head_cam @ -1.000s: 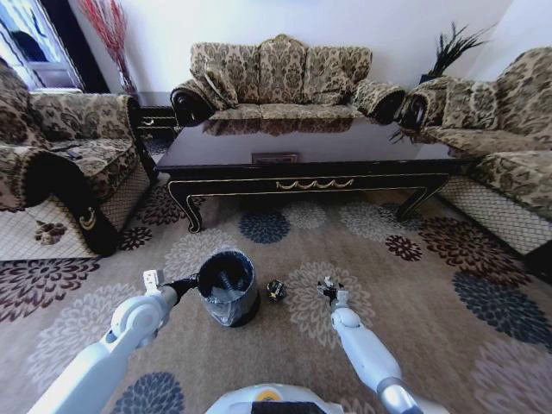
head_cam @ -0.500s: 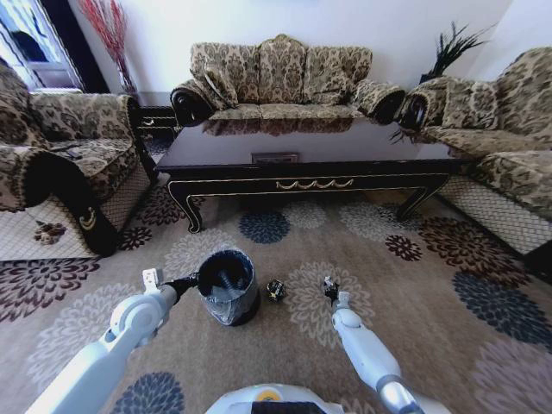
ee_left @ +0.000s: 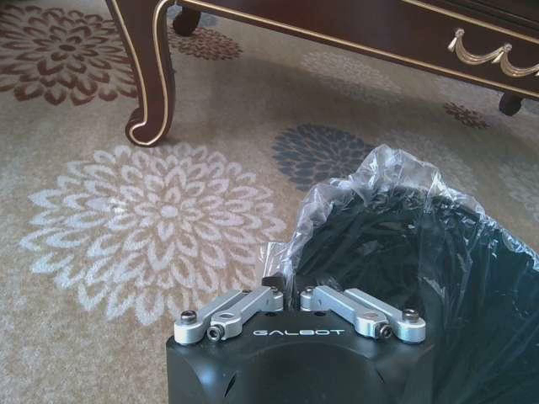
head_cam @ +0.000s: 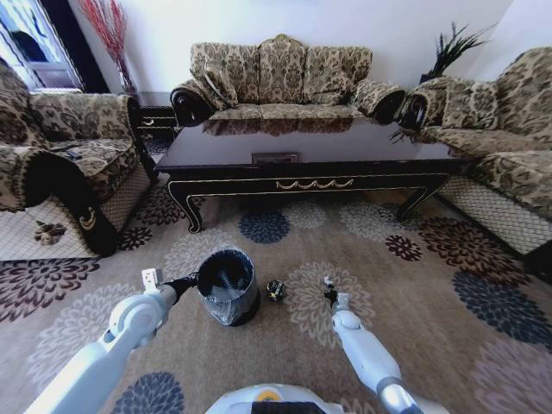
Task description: Move to the front of the table and pick up the trash from the floor, then place it into the trash bin.
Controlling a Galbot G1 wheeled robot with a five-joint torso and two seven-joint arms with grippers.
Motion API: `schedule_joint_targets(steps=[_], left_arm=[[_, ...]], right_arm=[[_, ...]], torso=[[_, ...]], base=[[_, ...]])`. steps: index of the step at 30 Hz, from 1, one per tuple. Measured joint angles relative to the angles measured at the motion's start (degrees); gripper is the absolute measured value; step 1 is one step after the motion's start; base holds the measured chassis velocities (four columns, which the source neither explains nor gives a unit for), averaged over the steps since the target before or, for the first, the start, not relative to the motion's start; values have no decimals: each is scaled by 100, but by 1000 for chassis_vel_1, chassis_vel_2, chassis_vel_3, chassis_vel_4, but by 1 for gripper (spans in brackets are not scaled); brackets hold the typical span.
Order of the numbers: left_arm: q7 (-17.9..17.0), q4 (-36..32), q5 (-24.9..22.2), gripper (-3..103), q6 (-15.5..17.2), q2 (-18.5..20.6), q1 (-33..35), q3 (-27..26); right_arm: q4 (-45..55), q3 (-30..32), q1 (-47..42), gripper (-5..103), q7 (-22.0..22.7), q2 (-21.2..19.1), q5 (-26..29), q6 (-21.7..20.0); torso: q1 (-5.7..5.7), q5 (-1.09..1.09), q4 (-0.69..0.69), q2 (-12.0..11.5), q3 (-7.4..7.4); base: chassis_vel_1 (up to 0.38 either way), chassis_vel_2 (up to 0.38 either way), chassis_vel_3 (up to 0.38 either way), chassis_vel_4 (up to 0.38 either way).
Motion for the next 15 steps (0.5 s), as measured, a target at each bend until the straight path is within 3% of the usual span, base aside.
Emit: schedule_joint_targets(steps=[8, 15], left_arm=[[-3, -45, 7, 4, 13, -3, -3, 68], [-5, -112, 84, 4, 24, -4, -73, 278]], right_arm=[[498, 67, -250, 0, 52, -104, 163, -92], [2016, 167, -842, 0, 174, -465, 671, -360]], torso=[[0, 0, 0, 0, 0], [0, 1, 0, 0, 0]], base=[[0, 0, 0, 0], [0, 0, 0, 0]])
